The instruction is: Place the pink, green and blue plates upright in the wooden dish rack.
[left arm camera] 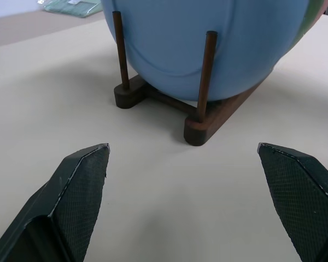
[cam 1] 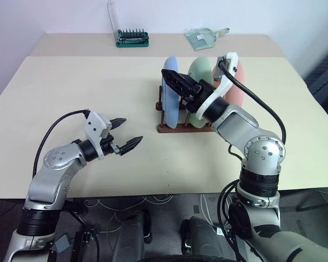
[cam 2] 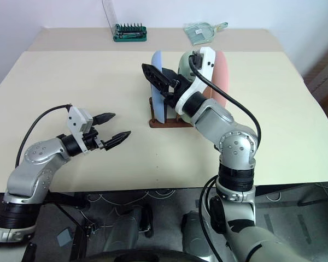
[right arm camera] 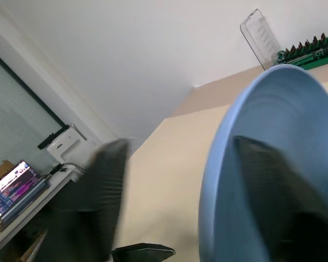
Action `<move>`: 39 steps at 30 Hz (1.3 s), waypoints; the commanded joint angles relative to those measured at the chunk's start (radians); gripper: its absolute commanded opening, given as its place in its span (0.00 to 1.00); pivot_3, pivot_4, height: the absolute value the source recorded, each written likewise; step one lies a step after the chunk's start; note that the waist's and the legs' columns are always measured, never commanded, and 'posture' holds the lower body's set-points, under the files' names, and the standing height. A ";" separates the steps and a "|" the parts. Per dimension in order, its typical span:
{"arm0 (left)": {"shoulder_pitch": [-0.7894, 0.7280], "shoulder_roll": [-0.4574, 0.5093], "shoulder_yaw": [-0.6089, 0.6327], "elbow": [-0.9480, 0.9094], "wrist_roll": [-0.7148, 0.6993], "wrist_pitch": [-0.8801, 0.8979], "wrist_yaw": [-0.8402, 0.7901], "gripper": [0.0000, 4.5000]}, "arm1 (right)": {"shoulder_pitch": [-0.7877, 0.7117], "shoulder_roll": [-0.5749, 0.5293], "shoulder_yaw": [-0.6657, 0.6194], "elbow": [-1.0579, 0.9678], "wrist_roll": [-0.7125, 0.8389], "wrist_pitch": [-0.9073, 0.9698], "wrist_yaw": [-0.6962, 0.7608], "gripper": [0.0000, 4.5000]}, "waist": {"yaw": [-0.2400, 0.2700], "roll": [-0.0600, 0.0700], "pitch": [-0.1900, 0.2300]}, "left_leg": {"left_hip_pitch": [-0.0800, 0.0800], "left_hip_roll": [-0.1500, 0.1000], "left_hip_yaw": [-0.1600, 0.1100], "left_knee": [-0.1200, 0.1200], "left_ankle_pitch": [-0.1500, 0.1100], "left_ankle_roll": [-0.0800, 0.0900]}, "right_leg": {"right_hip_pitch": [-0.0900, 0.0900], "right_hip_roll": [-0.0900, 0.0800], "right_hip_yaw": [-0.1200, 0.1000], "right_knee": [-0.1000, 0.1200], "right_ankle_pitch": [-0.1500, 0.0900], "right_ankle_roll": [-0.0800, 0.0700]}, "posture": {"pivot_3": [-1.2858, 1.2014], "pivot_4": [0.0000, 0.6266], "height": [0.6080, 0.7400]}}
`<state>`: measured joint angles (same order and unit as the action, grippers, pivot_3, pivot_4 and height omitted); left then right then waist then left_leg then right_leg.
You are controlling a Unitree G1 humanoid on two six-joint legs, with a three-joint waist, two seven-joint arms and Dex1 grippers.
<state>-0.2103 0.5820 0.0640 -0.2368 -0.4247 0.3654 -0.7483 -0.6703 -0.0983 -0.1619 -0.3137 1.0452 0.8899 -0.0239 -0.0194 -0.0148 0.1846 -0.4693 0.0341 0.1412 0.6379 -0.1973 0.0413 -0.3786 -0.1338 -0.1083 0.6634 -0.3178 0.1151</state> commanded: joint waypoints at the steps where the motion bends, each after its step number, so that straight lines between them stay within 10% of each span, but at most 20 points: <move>1: -0.003 -0.005 0.010 -0.033 -0.003 -0.012 0.002 1.00 | -0.017 -0.028 0.014 -0.043 -0.010 -0.003 0.015 0.99 | 0.000 0.000 0.000 | 0.000 0.000 0.000 0.000 0.000 0.000 | 0.000 0.000 0.000 0.000 0.000 0.000 | 0.52 0.24 0.97; 15: -0.017 -0.013 -0.002 -0.008 -0.001 -0.018 -0.014 1.00 | -0.081 -0.384 0.127 -0.261 -0.220 -0.073 0.311 0.99 | 0.007 0.000 0.000 | -0.002 0.000 0.000 -0.001 0.000 0.000 | -0.002 -0.001 0.000 -0.001 0.000 0.000 | 0.52 0.24 0.97; 25: -0.079 -0.011 -0.026 0.131 0.029 -0.063 -0.082 1.00 | 0.360 -0.744 -0.370 -0.341 -0.215 -0.160 0.600 0.99 | 0.020 0.001 0.000 | -0.003 -0.001 0.000 0.000 0.000 0.001 | -0.001 -0.001 -0.001 -0.003 0.000 0.000 | 0.52 0.24 0.97; 32: -0.131 -0.035 -0.051 0.239 0.069 -0.113 -0.099 1.00 | 0.803 -0.707 -0.425 -0.254 -0.474 -0.340 0.690 0.99 | 0.028 0.001 -0.001 | 0.005 -0.001 0.000 -0.003 -0.001 0.002 | 0.008 -0.001 -0.002 -0.008 0.001 0.000 | 0.52 0.24 0.97; 39: -0.093 -0.025 -0.024 0.278 0.103 -0.158 -0.092 1.00 | 0.826 -0.613 -0.312 -0.087 -0.591 -0.500 0.689 0.99 | 0.021 0.003 0.000 | 0.007 0.000 0.000 -0.005 0.000 0.001 | 0.008 0.000 -0.001 -0.008 0.001 -0.001 | 0.52 0.24 0.97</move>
<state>-0.3111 0.5497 0.0167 0.0493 -0.3292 0.2378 -0.8432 0.1750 -0.7143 -0.4574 -0.4128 0.4718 0.4397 0.6658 0.0015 -0.0123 0.1844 -0.4624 0.0338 0.1412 0.6328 -0.1971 0.0419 -0.3700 -0.1343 -0.1098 0.6550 -0.3171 0.1146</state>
